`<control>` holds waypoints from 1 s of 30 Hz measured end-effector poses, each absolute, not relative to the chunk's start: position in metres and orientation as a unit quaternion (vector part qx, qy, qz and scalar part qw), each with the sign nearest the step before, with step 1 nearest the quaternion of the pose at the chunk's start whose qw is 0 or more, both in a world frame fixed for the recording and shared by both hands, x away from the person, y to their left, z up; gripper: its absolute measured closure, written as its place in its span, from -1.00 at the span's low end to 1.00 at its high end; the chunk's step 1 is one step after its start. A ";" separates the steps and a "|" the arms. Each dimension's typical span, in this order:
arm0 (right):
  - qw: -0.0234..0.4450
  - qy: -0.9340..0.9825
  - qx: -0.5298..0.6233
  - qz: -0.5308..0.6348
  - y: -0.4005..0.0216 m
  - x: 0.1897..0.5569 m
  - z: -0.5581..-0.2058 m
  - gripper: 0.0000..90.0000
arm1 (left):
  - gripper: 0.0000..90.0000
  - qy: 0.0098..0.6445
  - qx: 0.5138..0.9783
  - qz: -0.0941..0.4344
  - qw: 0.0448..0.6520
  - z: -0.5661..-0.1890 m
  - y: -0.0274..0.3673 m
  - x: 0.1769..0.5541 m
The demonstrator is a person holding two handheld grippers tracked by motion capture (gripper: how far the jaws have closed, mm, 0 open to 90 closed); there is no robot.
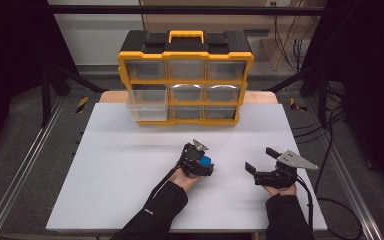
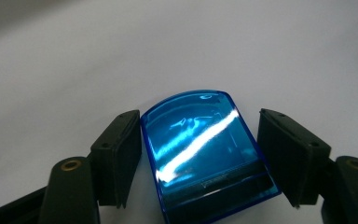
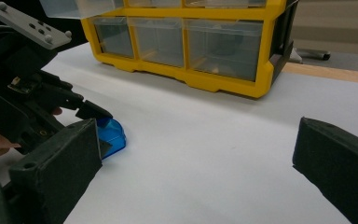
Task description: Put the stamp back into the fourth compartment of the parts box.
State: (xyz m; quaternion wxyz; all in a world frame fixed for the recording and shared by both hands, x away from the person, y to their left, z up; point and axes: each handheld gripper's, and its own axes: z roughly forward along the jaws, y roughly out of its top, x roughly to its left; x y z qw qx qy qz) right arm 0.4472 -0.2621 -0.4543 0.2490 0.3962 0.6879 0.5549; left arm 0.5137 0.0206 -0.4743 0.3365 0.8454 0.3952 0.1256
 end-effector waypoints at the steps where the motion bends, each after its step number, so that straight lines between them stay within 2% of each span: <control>1: 0.248 0.687 0.398 0.555 -0.262 0.447 -0.454 -0.98 | -0.28 0.397 0.845 0.120 0.337 -0.474 0.021 0.514; 6: 0.249 0.688 0.397 0.554 -0.262 0.447 -0.454 -0.97 | -0.15 0.397 0.846 0.116 0.336 -0.474 0.021 0.514; 18: 0.248 0.687 0.398 0.555 -0.263 0.448 -0.454 -0.98 | -0.10 0.385 0.853 0.138 0.323 -0.471 0.020 0.512; 30: 0.247 0.687 0.398 0.555 -0.262 0.447 -0.454 -0.98 | -0.10 0.374 0.846 0.132 0.355 -0.451 0.034 0.508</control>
